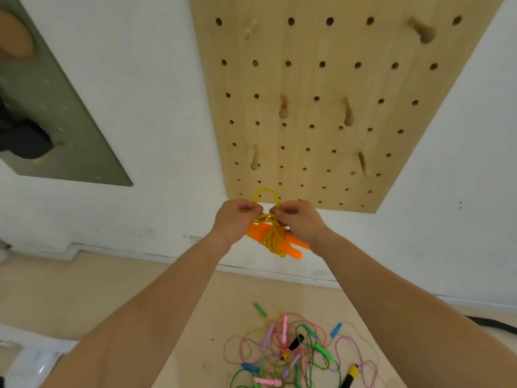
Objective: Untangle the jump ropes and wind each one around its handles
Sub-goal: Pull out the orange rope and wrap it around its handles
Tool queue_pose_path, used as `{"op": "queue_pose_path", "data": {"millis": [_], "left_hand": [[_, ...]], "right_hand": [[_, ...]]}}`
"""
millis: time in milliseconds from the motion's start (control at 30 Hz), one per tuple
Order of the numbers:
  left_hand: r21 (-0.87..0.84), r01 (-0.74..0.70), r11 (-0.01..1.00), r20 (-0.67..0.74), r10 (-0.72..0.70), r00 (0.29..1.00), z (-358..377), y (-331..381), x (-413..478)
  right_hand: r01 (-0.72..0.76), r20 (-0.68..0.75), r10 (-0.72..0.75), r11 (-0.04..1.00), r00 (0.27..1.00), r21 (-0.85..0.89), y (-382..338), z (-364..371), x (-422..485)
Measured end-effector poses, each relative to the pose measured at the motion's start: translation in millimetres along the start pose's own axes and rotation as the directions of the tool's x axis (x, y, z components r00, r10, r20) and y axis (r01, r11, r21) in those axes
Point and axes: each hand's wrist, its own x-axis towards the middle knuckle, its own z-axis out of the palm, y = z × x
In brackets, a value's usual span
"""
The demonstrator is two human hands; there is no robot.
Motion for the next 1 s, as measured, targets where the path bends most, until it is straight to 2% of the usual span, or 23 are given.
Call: {"op": "queue_pose_path", "data": {"millis": [200,567,800,1000], "left_hand": [[0.024,0.01,1.0,-0.137,-0.007,0.991,3,1,72],[0.025,0.045,0.999,-0.341,-0.034,0.94,17,-16,162],[0.054,0.06,0.997,-0.324,-0.039,0.945,19,-22,197],[0.13,0.045,0.991,-0.264,-0.009,0.965,17,-29,214]], "right_hand": [[-0.019,-0.129,0.017,1.0,0.992,-0.017,-6,19,80],[-0.035,-0.208,0.035,0.999,0.978,0.007,-3,39,183],[-0.031,-0.268,0.013,0.997,0.963,-0.064,4,46,218],[-0.075,-0.205,0.049,0.99,0.978,-0.122,4,44,231]]}}
